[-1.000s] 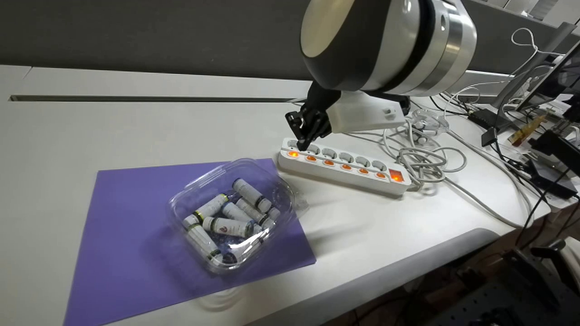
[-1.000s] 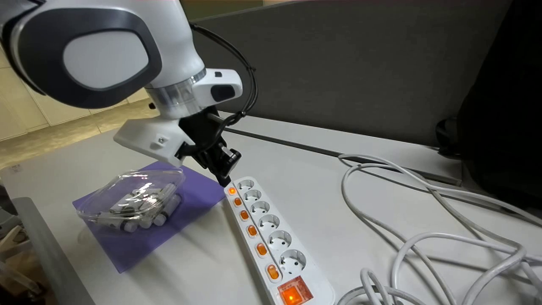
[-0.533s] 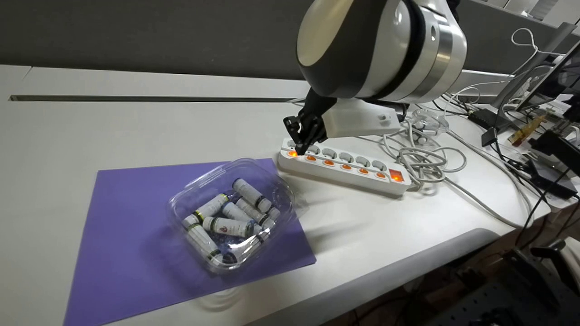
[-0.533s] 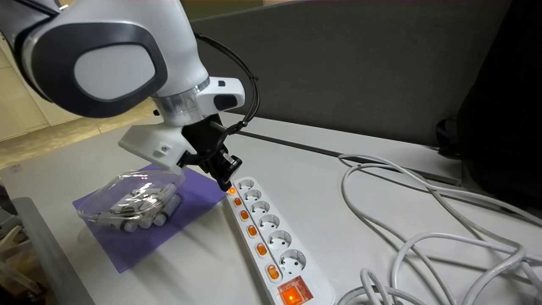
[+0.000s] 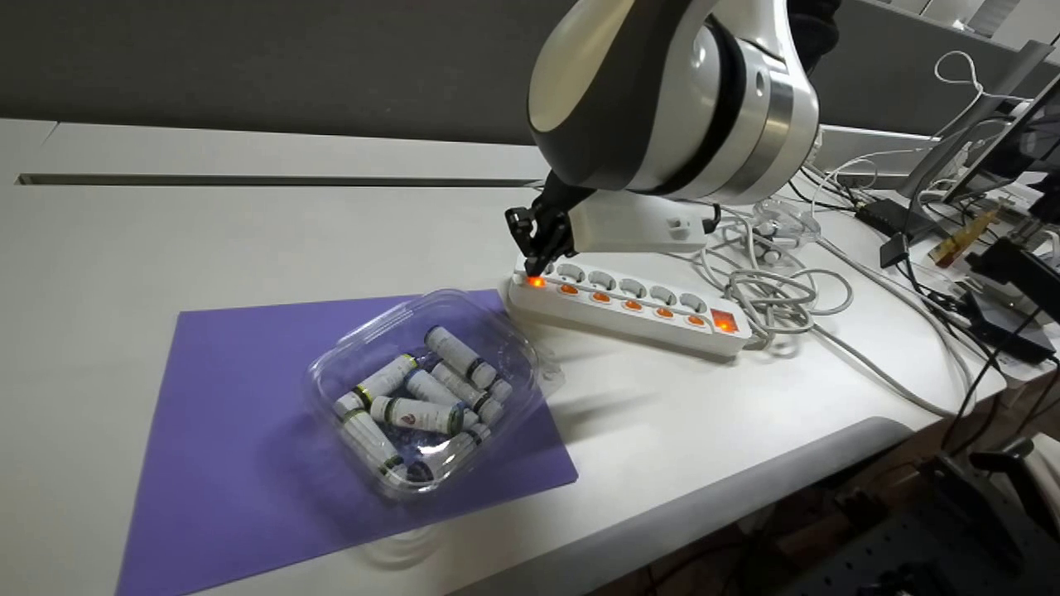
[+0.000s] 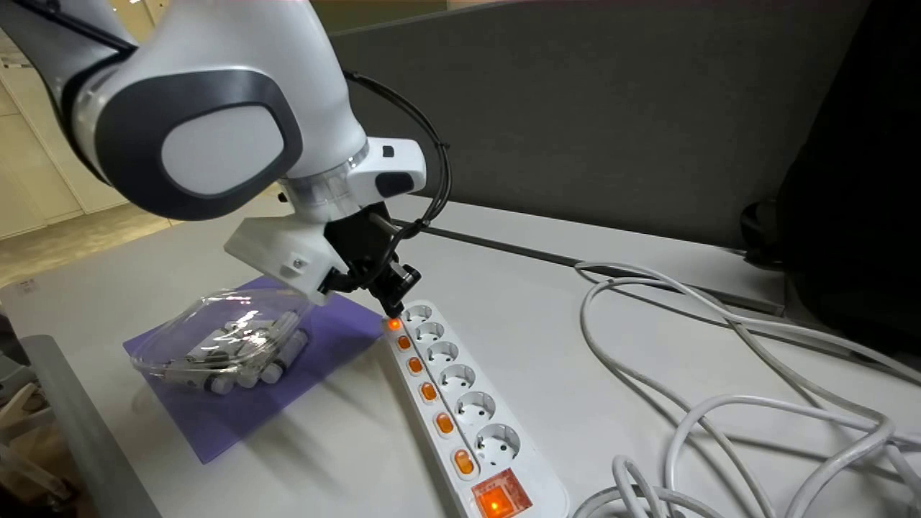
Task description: Turn off the first switch from the left
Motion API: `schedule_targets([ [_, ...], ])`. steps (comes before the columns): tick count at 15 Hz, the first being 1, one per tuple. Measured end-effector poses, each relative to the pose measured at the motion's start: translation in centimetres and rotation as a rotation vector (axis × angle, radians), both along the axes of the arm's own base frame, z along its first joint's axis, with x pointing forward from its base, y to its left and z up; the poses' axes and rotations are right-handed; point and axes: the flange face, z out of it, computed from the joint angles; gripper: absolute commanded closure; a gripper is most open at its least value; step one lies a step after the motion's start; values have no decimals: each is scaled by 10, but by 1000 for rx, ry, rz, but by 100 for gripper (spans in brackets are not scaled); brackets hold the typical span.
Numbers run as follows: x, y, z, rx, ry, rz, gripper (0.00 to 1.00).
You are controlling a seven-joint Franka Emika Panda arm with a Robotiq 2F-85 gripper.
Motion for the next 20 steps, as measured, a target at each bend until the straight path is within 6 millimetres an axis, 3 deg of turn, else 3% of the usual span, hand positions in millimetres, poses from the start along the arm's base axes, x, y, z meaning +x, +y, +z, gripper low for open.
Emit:
schedule_targets([
  [13,5,-20,2,-28,-15,-43,100],
  [20,4,-11,1,-29,0,-22,100],
])
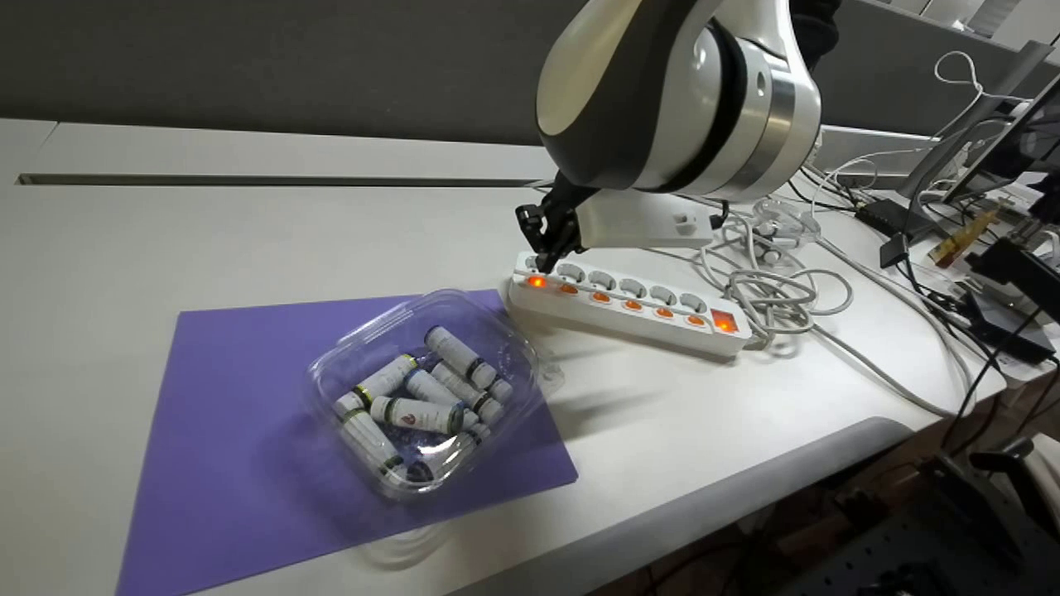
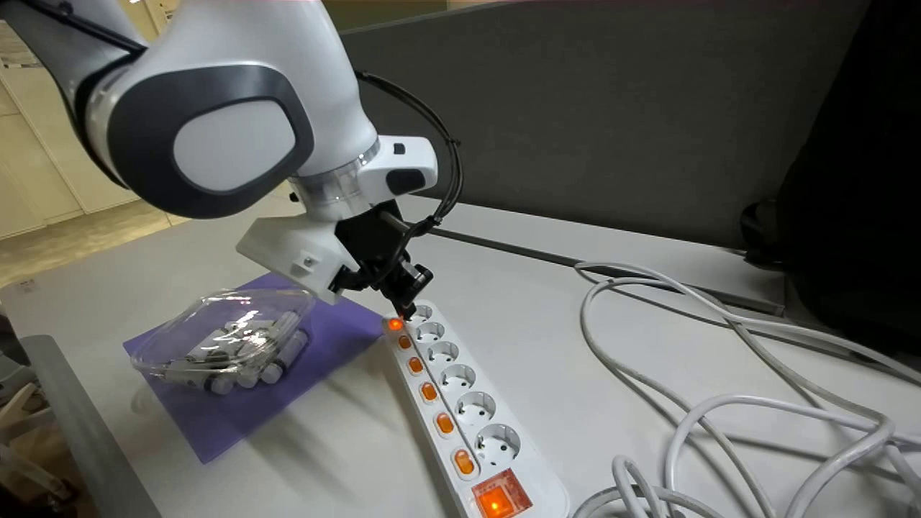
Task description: Turn off the first switch from the left
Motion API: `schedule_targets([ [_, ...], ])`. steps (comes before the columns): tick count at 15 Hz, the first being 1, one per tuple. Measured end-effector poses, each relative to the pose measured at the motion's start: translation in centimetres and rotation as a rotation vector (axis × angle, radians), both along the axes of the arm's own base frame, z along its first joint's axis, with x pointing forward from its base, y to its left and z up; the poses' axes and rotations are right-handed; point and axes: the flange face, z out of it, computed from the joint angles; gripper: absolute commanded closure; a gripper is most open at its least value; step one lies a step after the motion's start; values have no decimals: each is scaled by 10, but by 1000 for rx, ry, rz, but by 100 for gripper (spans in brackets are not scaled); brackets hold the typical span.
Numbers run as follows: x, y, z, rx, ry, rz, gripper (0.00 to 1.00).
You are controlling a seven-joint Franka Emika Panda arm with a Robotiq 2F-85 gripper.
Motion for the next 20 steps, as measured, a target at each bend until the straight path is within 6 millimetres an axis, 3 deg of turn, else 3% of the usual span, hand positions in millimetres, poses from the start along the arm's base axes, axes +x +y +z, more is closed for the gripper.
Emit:
schedule_targets([
  [20,-4,12,-2,6,51,25,100],
])
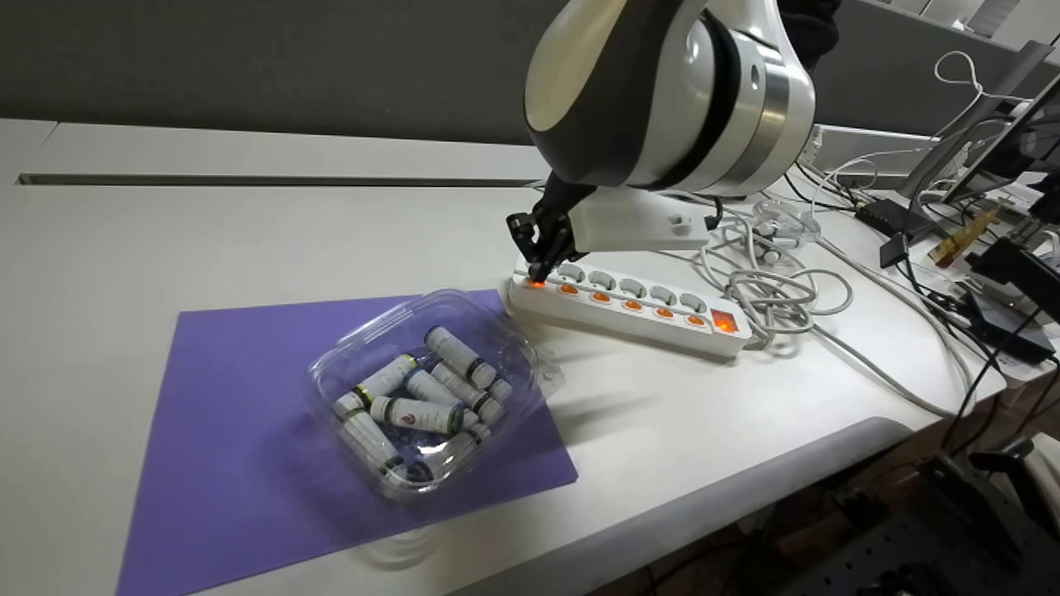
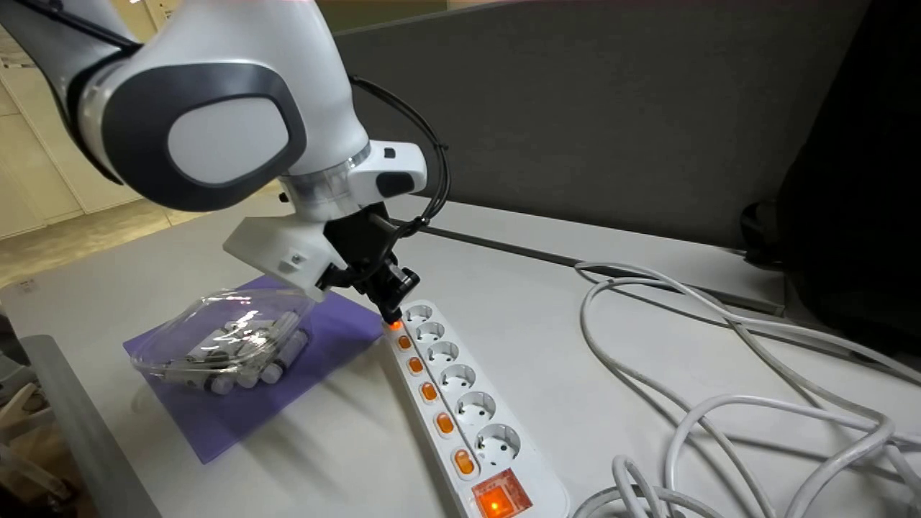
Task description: Turn off the first switch from the left
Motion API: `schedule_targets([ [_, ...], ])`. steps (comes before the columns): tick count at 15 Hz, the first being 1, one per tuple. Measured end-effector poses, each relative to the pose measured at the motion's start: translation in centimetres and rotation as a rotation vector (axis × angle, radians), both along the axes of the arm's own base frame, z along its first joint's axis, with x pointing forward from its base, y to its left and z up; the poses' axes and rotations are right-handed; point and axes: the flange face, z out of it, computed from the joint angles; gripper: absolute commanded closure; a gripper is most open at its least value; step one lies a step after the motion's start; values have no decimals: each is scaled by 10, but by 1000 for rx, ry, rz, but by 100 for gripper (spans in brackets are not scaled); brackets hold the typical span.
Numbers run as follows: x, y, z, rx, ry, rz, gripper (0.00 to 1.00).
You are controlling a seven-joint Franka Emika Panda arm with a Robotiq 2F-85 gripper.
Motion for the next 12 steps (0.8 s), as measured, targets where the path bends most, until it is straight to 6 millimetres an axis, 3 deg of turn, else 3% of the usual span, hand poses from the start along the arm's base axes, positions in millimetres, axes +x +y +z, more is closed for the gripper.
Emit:
schedule_targets([
  [12,8,-5,-2,25,90,-143,100],
])
